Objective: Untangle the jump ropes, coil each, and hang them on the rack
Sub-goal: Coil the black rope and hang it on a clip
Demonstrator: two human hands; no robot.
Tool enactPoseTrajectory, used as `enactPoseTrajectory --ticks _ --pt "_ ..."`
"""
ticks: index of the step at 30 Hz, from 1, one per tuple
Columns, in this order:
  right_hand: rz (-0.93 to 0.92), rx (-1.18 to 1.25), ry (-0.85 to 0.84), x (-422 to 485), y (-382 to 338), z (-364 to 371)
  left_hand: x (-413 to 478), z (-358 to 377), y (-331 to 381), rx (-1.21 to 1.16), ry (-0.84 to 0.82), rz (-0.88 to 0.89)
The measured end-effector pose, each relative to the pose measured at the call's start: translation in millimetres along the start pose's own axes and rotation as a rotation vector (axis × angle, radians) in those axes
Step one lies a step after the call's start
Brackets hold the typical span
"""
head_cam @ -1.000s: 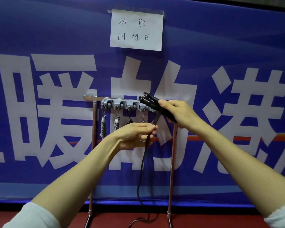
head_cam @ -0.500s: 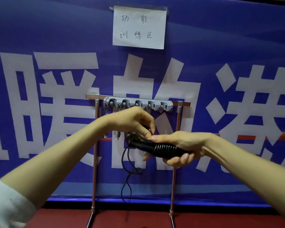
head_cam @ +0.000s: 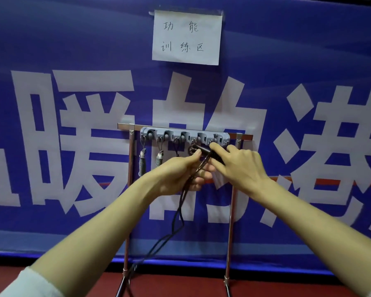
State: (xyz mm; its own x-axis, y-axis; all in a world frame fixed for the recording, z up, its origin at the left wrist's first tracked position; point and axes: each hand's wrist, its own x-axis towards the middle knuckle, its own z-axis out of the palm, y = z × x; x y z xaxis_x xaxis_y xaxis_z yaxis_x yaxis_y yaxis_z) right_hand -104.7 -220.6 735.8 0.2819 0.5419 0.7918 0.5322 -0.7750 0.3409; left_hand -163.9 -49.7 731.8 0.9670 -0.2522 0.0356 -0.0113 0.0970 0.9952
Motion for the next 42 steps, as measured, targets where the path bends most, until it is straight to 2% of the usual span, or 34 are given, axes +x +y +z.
enactPoseTrajectory --ticks 3,6,9,12,16,21,24,28,30,32,36,38,42 --pt "-0.085 -0.036 0.083 2 2 1 3 -1 -2 -0.390 -0.135 -0.104" --pt "-0.109 -0.043 0.115 1 6 1 5 1 -8 -0.460 -0.165 -0.092" --pt "-0.073 0.022 0.067 -3 7 -5 8 -1 -12 -0.274 -0.035 0.004" --pt "0.112 0.235 -0.145 -6 5 -15 7 -3 -11 -0.081 0.045 0.120" --pt "0.198 0.479 -0.200 -6 1 -28 6 -2 -10 -0.052 0.032 0.223" --pt "0.305 0.843 -0.399 -1 1 -38 3 -1 -12 0.022 0.059 0.403" --pt "0.443 1.085 -0.403 0 -5 -37 1 8 -11 0.090 0.088 0.505" --pt "0.610 1.240 -0.402 -2 -10 -42 -2 12 -5 0.245 0.083 0.567" --pt "0.618 1.305 -0.450 -4 -11 -43 -5 11 -2 0.271 0.040 0.538" --pt "0.629 1.349 -0.504 -4 -10 -43 -7 9 -1 0.201 -0.031 0.466" --pt "0.662 1.366 -0.539 -1 -3 -44 -10 0 -4 0.087 -0.153 0.169" --pt "0.685 1.376 -0.528 0 5 -47 -12 -7 -10 0.067 -0.197 0.077" --pt "0.684 1.328 -0.563 -3 13 -48 -9 -19 -17 0.053 -0.132 0.060"
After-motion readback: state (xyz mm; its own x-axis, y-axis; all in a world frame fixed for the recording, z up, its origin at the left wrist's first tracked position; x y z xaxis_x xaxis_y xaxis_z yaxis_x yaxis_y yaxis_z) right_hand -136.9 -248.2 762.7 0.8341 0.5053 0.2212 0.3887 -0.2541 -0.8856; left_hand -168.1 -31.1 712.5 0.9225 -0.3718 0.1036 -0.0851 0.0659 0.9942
